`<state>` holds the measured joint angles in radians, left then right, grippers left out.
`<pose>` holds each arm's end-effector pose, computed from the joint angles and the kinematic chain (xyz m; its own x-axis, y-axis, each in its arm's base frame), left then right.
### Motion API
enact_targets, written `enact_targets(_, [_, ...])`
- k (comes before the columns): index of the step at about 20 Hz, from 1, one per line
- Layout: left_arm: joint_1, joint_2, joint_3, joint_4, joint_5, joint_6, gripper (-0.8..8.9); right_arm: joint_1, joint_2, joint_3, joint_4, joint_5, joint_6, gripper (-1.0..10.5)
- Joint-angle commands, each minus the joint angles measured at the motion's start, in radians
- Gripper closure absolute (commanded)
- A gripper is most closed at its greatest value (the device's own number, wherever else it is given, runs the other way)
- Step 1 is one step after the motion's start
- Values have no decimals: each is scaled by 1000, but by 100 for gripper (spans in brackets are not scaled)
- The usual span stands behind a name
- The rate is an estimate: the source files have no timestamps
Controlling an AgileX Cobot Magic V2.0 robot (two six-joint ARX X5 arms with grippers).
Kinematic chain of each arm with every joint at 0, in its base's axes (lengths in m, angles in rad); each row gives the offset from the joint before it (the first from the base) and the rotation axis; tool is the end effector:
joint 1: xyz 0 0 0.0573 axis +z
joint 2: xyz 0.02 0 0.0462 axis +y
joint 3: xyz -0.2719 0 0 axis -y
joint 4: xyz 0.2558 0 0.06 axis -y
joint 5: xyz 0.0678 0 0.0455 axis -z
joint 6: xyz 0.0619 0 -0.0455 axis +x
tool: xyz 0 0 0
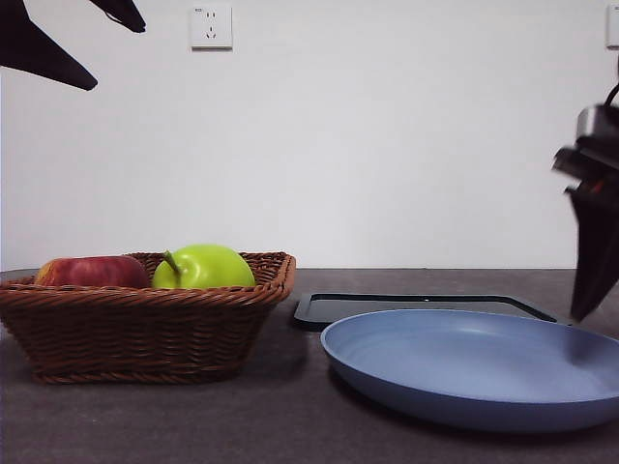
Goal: Take the lemon from the basket,put the lemon in the plate,hand out the plate
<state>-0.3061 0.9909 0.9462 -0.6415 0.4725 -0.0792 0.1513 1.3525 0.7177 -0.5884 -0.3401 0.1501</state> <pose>0.2054 -0.0945 0.3016 0.5197 -0.6416 -0.5642 0.5544 0.7557 -0.3487 0.2397 0.0574 0.1470 0.2672 0.3782 -0.8863 -0.1126 0.9257 0.3610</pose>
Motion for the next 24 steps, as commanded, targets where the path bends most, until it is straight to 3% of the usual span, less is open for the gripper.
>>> enact_targets(1, [-9,9,18,12,-2,-7,435,18,57,10,35,1,19,711])
enact_targets(4, [-9,9,18,12,-2,-7,435,26,90,10,53,2,37,846])
enact_targets(9, [-9,9,18,13,-2,-19,435,26,90,10,53,6,37,944])
enact_targets(16, [-9,9,18,31,-11,-58,406,6,-28,10,1,0,41,943])
enact_targets(18, [-13,22,18,37,-64,-79,407,-8,-103,10,-44,1,40,943])
enact_targets(24, [-42,201,63,43,-141,-109,407,-20,-307,10,-145,3,35,943])
